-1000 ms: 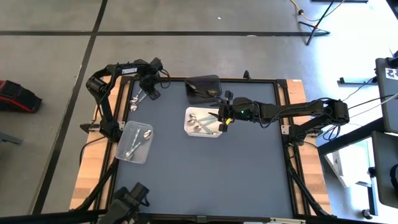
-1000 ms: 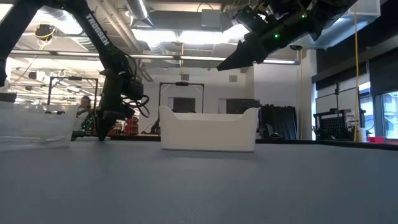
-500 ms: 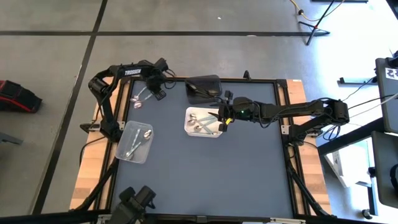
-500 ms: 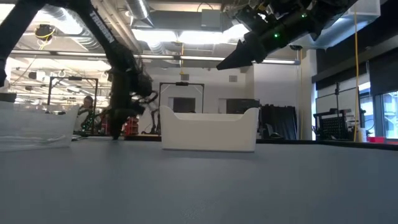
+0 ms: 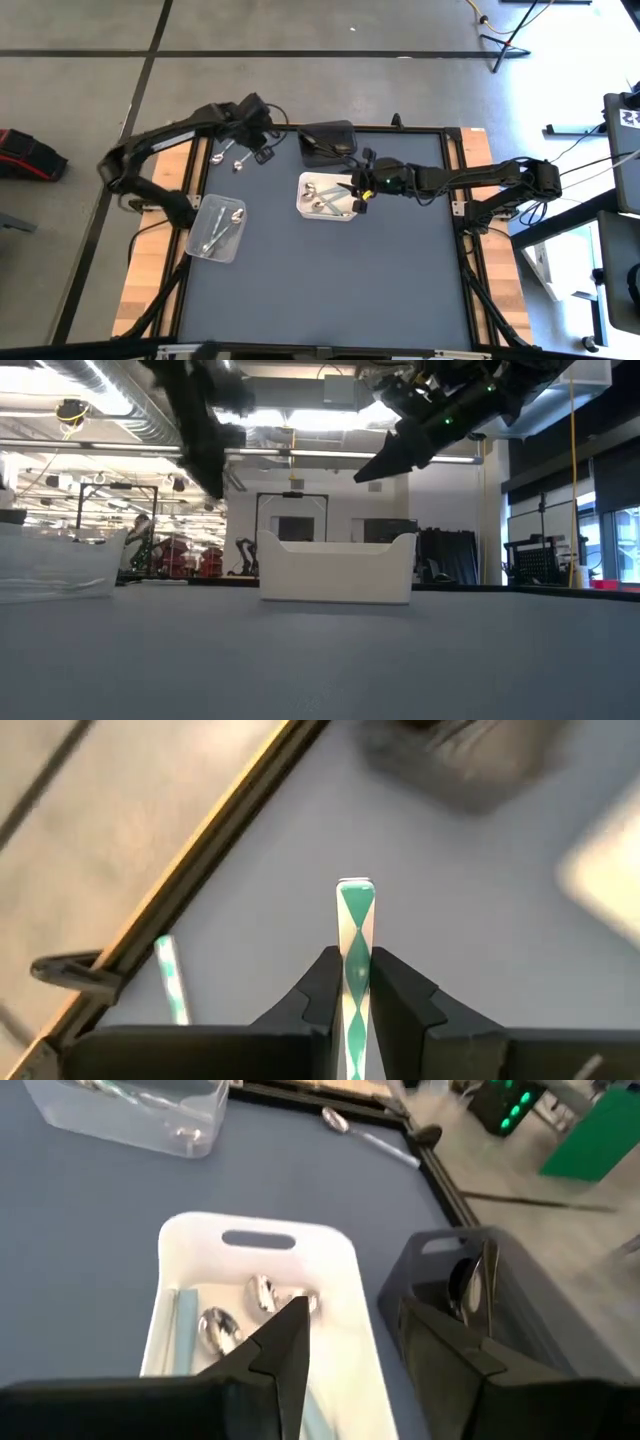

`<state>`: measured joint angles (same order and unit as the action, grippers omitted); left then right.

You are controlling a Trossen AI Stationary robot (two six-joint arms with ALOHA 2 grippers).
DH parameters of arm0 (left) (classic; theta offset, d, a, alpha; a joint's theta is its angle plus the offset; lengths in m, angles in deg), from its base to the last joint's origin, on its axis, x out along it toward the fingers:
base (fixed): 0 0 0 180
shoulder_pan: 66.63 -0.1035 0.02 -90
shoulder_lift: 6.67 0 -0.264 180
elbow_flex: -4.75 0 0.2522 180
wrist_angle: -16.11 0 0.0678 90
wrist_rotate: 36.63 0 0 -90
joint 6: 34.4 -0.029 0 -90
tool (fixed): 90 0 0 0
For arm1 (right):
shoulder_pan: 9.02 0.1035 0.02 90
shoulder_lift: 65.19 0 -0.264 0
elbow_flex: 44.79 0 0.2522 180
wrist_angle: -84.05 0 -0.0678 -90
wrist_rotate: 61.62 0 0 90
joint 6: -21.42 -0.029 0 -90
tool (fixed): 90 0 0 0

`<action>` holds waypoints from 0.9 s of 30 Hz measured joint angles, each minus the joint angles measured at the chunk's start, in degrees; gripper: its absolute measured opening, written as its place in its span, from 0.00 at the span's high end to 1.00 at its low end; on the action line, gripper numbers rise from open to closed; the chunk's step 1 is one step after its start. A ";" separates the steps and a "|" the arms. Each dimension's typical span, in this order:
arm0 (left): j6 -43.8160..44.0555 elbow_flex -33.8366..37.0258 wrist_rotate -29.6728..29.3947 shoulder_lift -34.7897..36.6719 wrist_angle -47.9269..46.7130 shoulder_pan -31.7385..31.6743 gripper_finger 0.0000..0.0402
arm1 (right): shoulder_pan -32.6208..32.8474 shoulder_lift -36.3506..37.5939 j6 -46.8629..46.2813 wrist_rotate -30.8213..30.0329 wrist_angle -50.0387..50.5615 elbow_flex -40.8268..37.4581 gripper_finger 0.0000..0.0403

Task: Sort silverware by color (type)
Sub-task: Put the white green spoon into the transparent bin

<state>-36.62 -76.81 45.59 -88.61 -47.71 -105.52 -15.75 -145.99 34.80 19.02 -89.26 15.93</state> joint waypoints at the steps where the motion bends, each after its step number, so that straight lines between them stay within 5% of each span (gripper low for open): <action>1: 1.24 -0.03 0.00 2.27 -0.46 1.94 0.91 | 0.39 0.00 -0.33 -0.07 0.48 0.00 0.64; 13: 24.30 -0.08 -1.02 19.72 -11.62 24.04 0.91 | 6.93 0.00 -0.71 -0.53 0.84 0.00 0.64; 19: 37.38 -0.08 -8.14 19.99 -23.41 34.01 0.90 | 7.62 0.00 -0.50 -0.05 0.79 0.00 0.64; 27: 48.14 5.80 -9.88 19.74 -24.46 43.95 0.90 | 7.48 0.00 -0.48 -0.05 0.79 0.00 0.64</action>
<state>11.52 -71.01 35.71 -68.86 -72.17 -61.57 -8.26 -145.99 34.32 18.97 -88.47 15.93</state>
